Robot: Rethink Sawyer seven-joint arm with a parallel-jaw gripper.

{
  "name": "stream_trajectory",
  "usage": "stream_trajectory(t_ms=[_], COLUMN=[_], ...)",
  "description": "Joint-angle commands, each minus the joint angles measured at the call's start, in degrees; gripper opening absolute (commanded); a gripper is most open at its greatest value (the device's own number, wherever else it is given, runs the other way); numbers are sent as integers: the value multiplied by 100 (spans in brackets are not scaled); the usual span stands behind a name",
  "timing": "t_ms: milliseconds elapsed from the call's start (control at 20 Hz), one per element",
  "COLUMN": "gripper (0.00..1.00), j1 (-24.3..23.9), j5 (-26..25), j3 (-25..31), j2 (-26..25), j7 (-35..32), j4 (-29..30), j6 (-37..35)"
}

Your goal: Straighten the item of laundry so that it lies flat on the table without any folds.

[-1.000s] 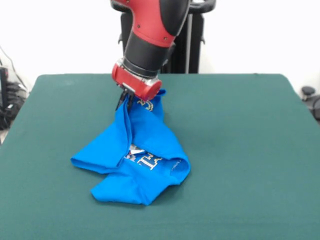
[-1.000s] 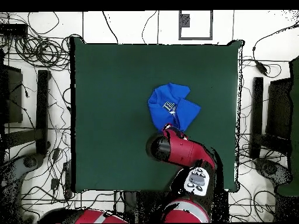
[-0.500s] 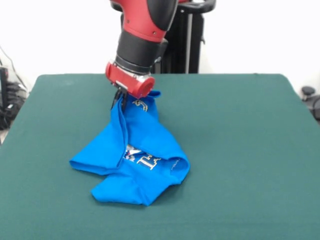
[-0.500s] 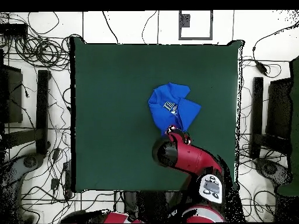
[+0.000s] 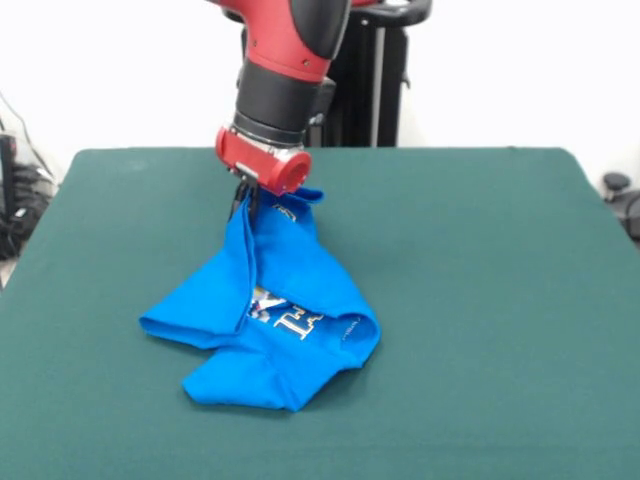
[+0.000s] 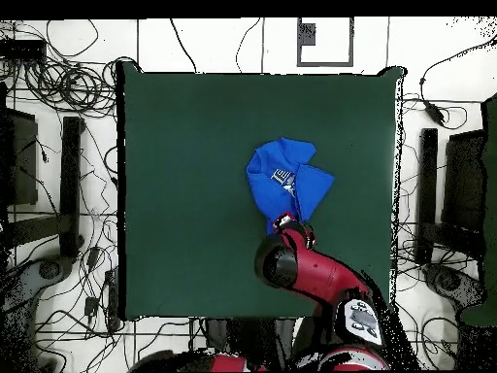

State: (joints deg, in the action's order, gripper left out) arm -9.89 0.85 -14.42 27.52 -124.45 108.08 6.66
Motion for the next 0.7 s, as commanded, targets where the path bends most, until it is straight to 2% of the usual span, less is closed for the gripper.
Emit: stream_trajectory(t_ms=[50,700], gripper=[0,0], j1=[-331,-998], j5=[4,-198], j3=[1265,1889], j2=[-73,-65], j7=[-1444,-1486], j4=[712,1088], j6=[618,1327])
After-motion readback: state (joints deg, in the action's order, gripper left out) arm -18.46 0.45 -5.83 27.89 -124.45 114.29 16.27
